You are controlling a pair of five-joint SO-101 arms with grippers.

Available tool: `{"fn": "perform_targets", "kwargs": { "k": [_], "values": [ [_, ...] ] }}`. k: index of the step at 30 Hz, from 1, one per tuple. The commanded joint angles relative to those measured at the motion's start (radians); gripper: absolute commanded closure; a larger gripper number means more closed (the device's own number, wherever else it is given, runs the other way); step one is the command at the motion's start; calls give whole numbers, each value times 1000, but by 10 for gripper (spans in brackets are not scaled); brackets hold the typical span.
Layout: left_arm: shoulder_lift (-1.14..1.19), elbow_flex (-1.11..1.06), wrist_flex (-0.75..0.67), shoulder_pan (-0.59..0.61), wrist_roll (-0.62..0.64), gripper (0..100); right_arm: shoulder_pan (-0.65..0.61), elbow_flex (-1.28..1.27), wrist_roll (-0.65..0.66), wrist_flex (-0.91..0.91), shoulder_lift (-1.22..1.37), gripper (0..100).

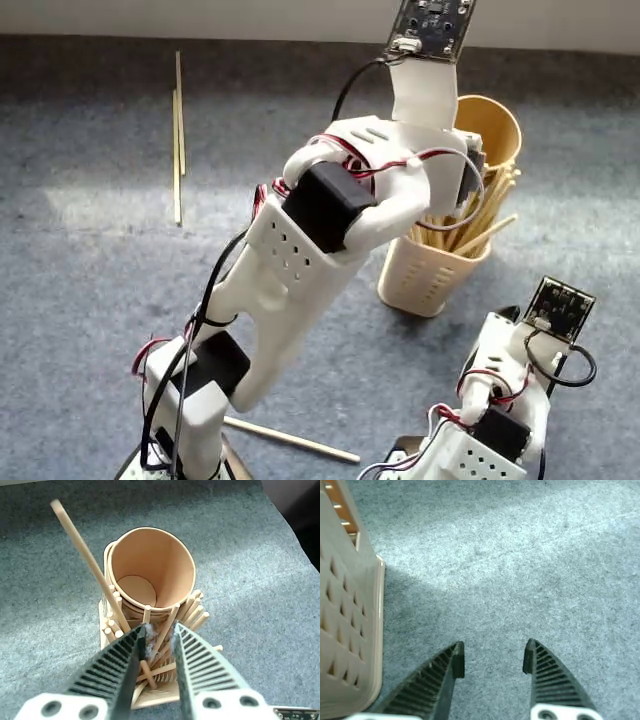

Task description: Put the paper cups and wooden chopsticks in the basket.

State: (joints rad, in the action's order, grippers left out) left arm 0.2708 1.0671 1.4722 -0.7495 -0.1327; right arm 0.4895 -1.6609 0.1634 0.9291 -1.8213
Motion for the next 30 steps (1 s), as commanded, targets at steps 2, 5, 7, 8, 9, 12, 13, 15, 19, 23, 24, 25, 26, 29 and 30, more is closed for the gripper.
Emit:
{"fn": "perform_targets", "kwargs": {
  "k": [2,5,7,8,9,12,13,15,19,23,24,25,26,29,30],
  "values": [
    [-4,5,5,-10,-15,888,-10,-108,28,-18,-13,800],
    [-5,5,5,2,-15,888,-10,-108,28,-18,-13,800],
    [-15,5,6,38,-17,888,-8,-108,28,-18,-13,800],
    [-16,10,9,64,-17,888,-7,-108,28,-18,-13,800],
    [-18,15,15,107,-17,888,-5,-108,28,-18,-13,800],
    [-39,73,54,297,-12,889,-4,-108,28,-18,-13,800],
    [-45,84,55,372,-11,889,-4,-108,28,-18,-13,800],
    [-47,91,52,524,-11,885,-8,-108,28,-18,-13,800],
    [2,27,21,785,-11,862,-8,-108,28,-18,-13,800],
    [143,-81,-54,944,-18,766,-10,-108,28,-18,-13,800],
    [186,-94,-75,969,-32,750,-10,-108,28,-18,-13,800],
    [231,-101,-104,989,-52,744,-10,-108,28,-18,-13,800],
    [278,-101,-129,1003,-64,745,-10,-108,28,-18,-13,800],
    [420,-79,-173,1015,-68,745,-10,-108,28,-18,-13,800],
    [460,-62,-180,1015,-66,745,-10,-108,28,-18,-13,800]
  ]
}}
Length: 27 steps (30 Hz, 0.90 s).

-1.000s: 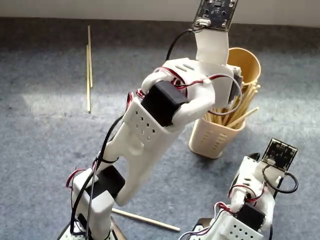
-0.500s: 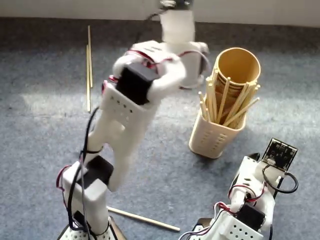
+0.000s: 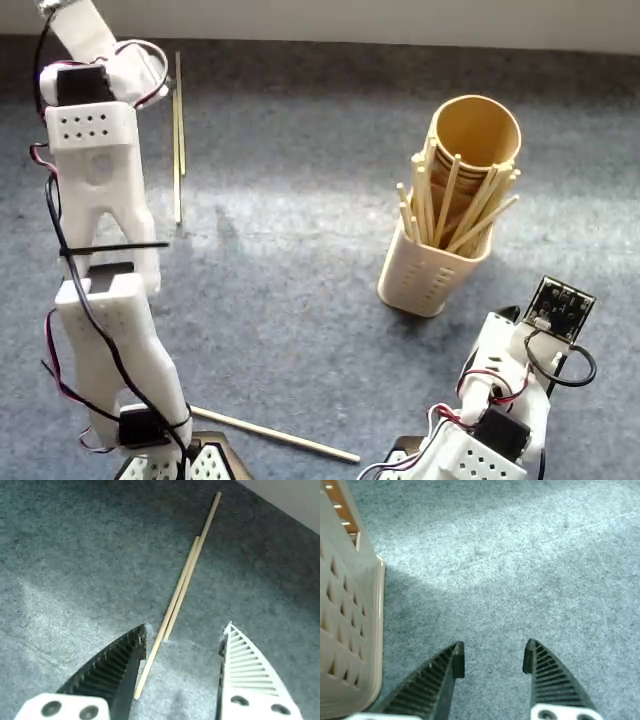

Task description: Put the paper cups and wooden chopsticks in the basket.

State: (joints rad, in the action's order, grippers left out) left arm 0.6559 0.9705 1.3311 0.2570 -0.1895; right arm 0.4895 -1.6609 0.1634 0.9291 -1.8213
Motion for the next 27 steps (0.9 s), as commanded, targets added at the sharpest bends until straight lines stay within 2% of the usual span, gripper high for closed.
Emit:
{"fn": "perform_targets", "kwargs": {
  "k": [1,6,15,24,27],
  "values": [
    [110,61,-40,5,-9,745,-10,-108,28,-18,-13,800],
    [277,222,-49,-1,46,744,-10,-108,28,-18,-13,800],
    [516,420,-40,-27,48,744,-10,-108,28,-18,-13,800],
    [608,440,-40,-139,43,750,-10,-108,28,-18,-13,800],
    [645,446,-43,-136,41,820,-10,-108,28,-18,-13,800]
  ]
}}
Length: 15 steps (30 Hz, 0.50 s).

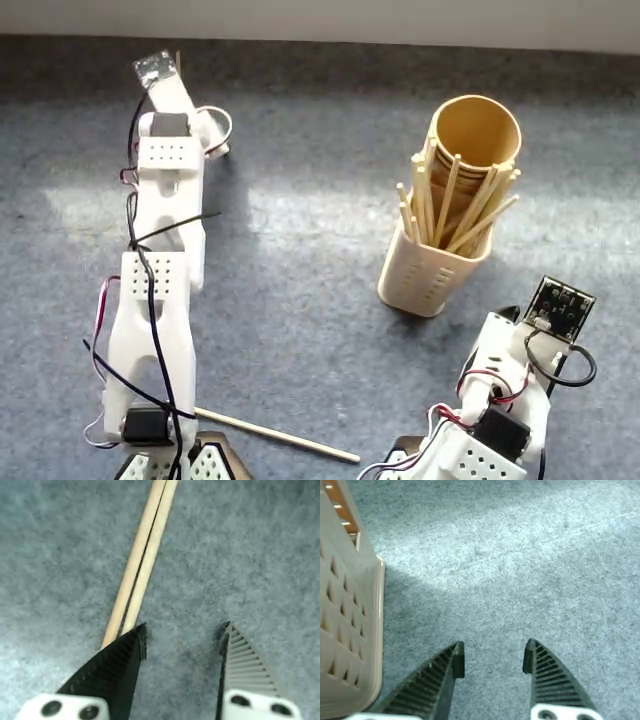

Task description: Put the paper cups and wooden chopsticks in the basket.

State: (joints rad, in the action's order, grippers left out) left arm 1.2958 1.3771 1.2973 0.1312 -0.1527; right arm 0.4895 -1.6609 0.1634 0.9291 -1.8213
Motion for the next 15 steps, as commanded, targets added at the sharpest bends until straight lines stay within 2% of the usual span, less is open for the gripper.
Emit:
{"fn": "perform_targets", "kwargs": {
  "k": [1,5,9,15],
  "values": [
    [12,41,-12,-1,5,841,-10,-108,28,-18,-13,800],
    [-7,120,5,48,9,855,-10,-108,28,-18,-13,800],
    [-36,289,97,73,6,855,-10,-108,28,-18,-13,800],
    [-70,280,109,79,5,855,-10,-108,28,-18,-13,800]
  ]
}}
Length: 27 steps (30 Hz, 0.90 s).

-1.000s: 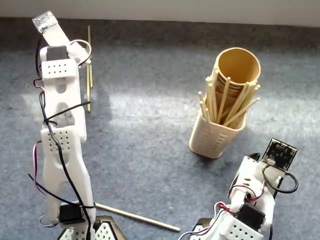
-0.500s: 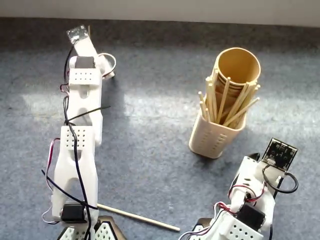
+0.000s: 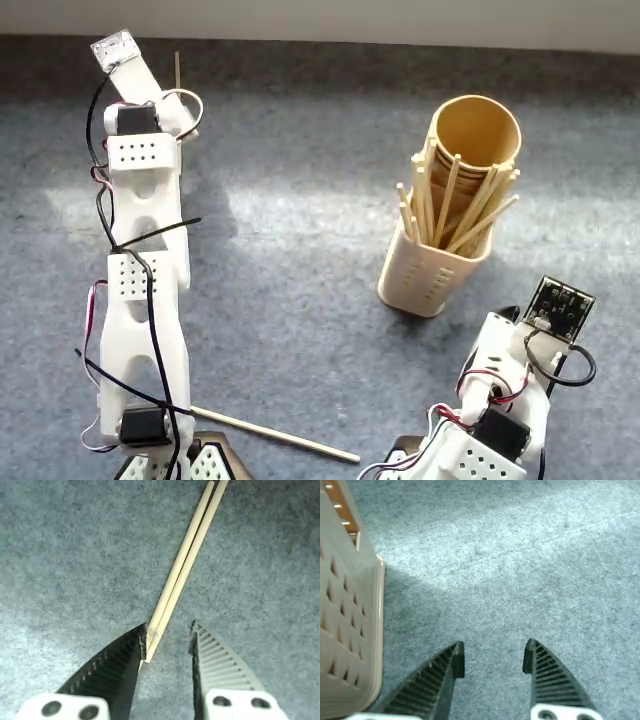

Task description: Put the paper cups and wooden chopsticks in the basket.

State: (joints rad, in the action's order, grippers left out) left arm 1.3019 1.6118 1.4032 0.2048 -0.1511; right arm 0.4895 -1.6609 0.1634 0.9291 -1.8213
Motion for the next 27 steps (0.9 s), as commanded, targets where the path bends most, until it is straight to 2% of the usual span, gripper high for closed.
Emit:
{"fn": "perform_targets", "kwargs": {
  "k": [1,6,12,19,22,27],
  "values": [
    [-70,45,2,5,3,855,-10,-108,28,-18,-13,800],
    [7,45,0,4,0,855,-10,-108,28,-18,-13,800],
    [130,48,-74,15,-5,855,-8,-108,28,-18,-13,800],
    [166,48,-84,10,-40,865,-10,-108,29,-18,-13,800],
    [162,48,-84,13,-40,992,-10,-108,29,-18,-13,800],
    [163,45,-80,8,-68,995,-10,-108,29,-18,-13,800]
  ]
}}
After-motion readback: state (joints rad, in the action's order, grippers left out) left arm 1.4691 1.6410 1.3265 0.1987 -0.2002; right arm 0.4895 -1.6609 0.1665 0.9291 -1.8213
